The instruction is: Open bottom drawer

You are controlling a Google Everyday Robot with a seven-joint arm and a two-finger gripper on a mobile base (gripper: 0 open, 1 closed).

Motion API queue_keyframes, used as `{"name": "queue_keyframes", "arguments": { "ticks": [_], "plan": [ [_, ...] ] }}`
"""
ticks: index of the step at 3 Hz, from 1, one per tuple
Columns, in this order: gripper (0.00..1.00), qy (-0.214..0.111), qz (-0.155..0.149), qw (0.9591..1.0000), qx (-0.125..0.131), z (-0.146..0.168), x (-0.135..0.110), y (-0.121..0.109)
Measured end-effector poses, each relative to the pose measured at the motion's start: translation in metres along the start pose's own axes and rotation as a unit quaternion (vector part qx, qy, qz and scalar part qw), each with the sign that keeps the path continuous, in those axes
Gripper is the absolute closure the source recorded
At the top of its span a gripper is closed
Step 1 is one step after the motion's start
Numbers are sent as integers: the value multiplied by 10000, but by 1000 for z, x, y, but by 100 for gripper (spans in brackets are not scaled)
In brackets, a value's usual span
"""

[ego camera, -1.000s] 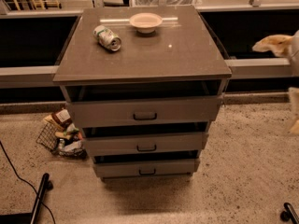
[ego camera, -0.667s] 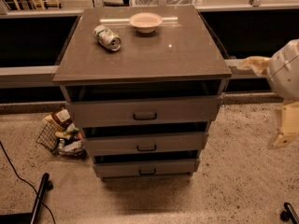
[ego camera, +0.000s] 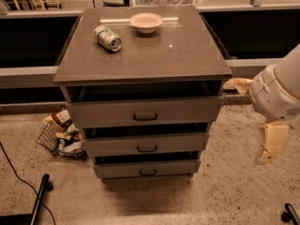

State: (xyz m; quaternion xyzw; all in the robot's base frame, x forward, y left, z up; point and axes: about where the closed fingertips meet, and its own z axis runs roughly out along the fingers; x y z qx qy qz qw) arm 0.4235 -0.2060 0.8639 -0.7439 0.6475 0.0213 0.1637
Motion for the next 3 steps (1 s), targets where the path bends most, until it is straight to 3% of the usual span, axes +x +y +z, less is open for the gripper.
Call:
{"name": "queue_keyframes", "arguments": {
  "ticks": [1, 3],
  "plan": [
    [0, -152, 18, 9998, -151, 35, 1, -2],
    [0, -802, 21, 9962, -336, 146, 1, -11]
  ]
}}
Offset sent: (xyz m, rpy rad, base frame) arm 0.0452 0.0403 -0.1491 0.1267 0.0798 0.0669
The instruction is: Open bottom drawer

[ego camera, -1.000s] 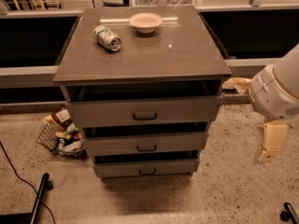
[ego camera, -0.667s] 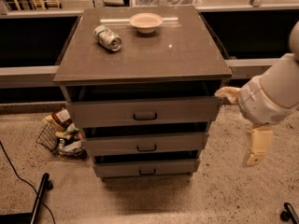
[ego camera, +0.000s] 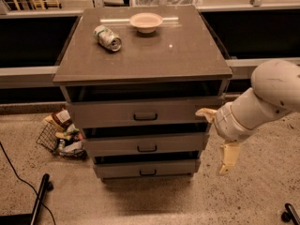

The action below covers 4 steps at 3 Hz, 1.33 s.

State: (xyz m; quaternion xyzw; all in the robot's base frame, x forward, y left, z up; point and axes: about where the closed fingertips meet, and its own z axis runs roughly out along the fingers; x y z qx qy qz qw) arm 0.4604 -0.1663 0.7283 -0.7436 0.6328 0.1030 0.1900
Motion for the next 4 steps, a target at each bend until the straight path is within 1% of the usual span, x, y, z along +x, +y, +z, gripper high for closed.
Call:
{"name": "queue_keyframes", "arguments": {
  "ticks": [1, 2, 3, 4],
  "plan": [
    [0, -1, 0, 10000, -1, 0, 0, 0],
    [0, -238, -46, 9996, -154, 24, 7, -8],
    [0, -538, -160, 9977, -366, 71, 16, -18],
    [0, -756, -207, 9955, -538, 118, 26, -22]
  ]
}}
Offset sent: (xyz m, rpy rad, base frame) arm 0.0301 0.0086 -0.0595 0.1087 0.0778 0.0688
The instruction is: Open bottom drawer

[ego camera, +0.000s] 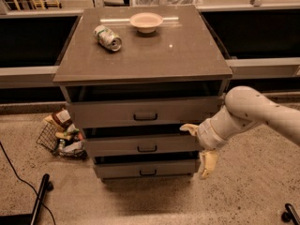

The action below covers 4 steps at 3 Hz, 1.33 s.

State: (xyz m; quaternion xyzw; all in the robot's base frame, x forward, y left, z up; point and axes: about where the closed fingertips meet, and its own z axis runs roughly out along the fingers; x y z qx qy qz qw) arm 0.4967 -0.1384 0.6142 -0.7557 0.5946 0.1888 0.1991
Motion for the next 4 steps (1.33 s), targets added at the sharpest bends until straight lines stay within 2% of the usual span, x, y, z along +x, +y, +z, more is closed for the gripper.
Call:
{"name": "queue_keyframes", "arguments": {
  "ticks": [1, 2, 3, 4],
  "plan": [
    [0, -201, 29, 9996, -198, 44, 17, 1],
    [0, -199, 29, 9996, -199, 44, 17, 1],
    [0, 74, 33, 9992, -397, 65, 29, 5],
    [0, 440, 3, 9974, -579, 104, 54, 10]
  ]
}}
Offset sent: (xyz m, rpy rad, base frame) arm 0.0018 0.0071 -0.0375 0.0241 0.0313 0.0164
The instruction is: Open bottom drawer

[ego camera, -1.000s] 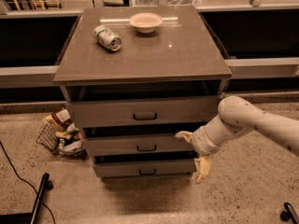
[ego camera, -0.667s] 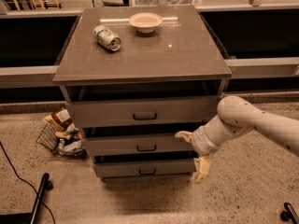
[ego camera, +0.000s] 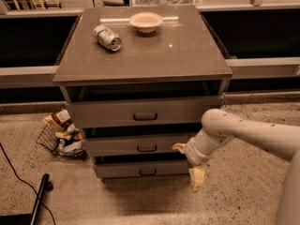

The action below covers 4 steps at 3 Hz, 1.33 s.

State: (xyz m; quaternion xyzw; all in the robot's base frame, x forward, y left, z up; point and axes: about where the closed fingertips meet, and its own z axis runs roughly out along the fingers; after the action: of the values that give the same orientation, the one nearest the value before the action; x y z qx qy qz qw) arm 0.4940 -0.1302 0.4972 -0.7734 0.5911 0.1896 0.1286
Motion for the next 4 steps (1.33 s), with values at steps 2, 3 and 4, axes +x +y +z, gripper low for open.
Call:
{"name": "queue_keyframes", "arguments": {
  "ticks": [2, 3, 4],
  "plan": [
    [0, 164, 11, 9998, -77, 39, 21, -1],
    [0, 309, -90, 9994, -97, 69, 39, -8],
    [0, 454, -109, 9989, 80, 99, 69, -19]
  ]
}}
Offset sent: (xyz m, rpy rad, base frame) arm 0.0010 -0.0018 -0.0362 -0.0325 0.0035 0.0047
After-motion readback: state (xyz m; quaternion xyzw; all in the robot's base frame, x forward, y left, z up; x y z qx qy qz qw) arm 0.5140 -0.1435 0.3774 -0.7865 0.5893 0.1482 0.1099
